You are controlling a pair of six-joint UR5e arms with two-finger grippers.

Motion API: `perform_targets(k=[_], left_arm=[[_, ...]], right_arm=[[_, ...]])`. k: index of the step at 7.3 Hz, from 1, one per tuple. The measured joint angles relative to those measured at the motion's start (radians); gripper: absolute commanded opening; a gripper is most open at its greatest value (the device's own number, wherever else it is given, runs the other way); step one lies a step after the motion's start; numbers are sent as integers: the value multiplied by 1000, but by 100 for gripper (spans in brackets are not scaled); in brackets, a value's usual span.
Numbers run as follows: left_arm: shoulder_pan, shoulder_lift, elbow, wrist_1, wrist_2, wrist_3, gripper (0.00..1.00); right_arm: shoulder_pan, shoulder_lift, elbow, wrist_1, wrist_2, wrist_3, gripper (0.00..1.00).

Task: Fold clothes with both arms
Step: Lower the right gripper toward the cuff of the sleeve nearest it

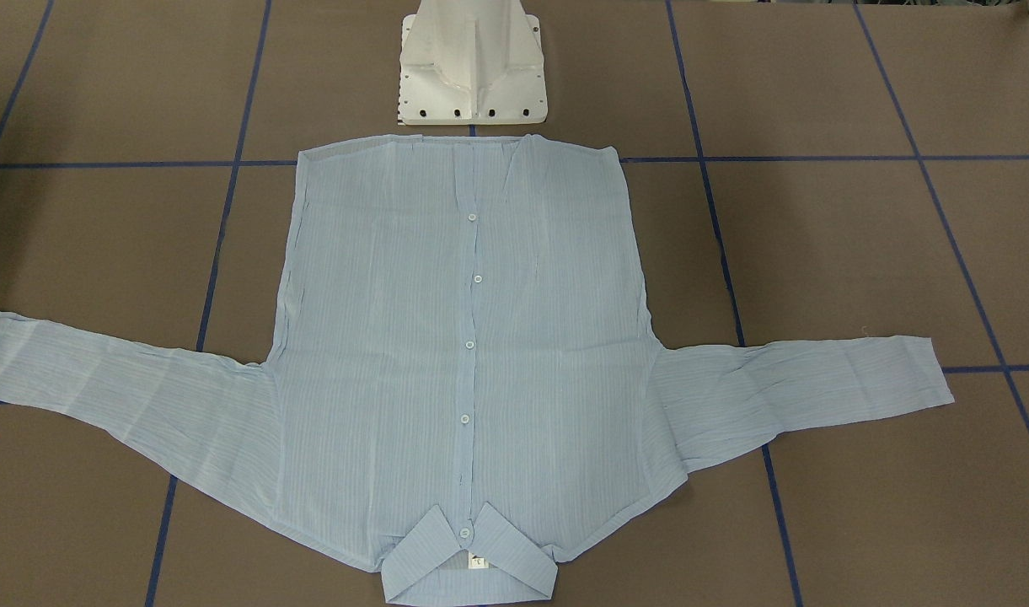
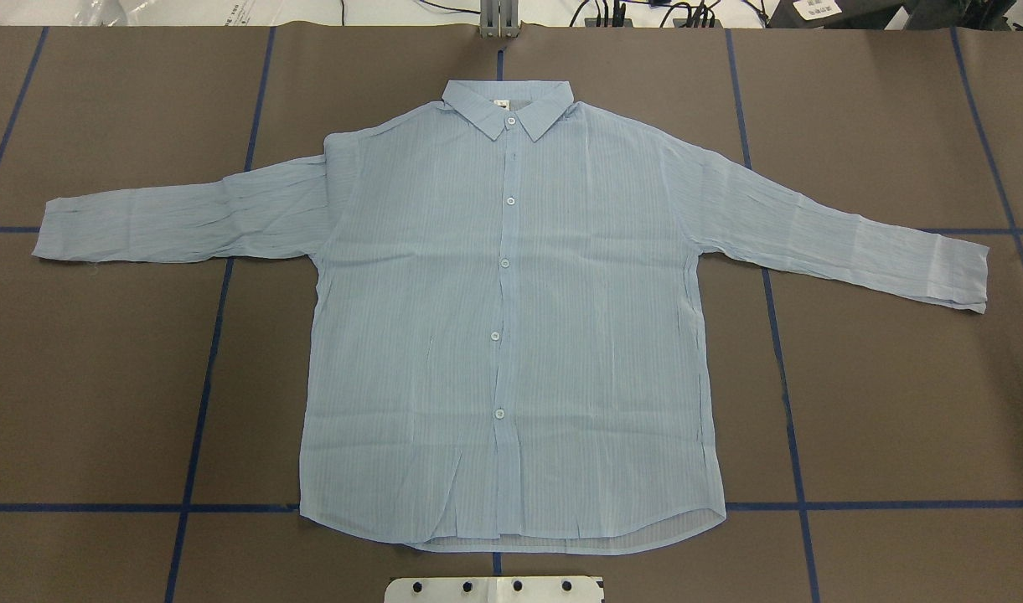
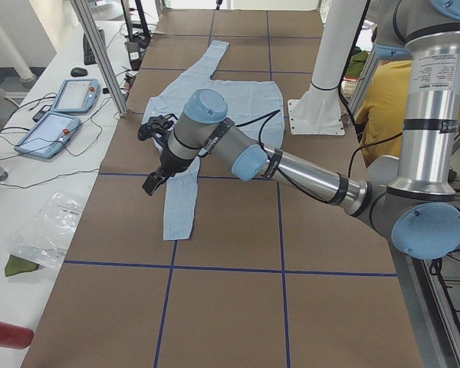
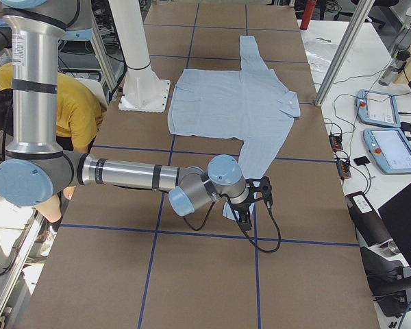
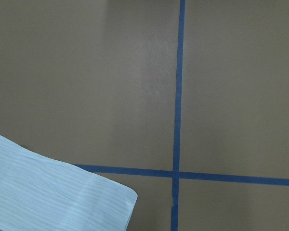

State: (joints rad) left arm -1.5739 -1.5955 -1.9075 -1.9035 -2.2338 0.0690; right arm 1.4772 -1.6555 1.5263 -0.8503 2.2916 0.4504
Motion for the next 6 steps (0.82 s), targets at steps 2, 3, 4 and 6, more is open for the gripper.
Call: perform_targets(k=[2, 3, 4, 6], left_arm=[[0, 0, -1, 0, -1, 0, 100], [0, 0, -1, -1, -1, 1, 100], [0, 0, -1, -1, -1, 1, 100], [0, 0, -1, -2, -1, 2, 100]], right_arm=[[-93, -9, -103, 260, -67, 242, 98], [-136, -13, -132, 335, -108, 318, 96], [-177, -14, -145, 369, -146, 368, 94], [-253, -17, -153, 413, -214, 435, 89]])
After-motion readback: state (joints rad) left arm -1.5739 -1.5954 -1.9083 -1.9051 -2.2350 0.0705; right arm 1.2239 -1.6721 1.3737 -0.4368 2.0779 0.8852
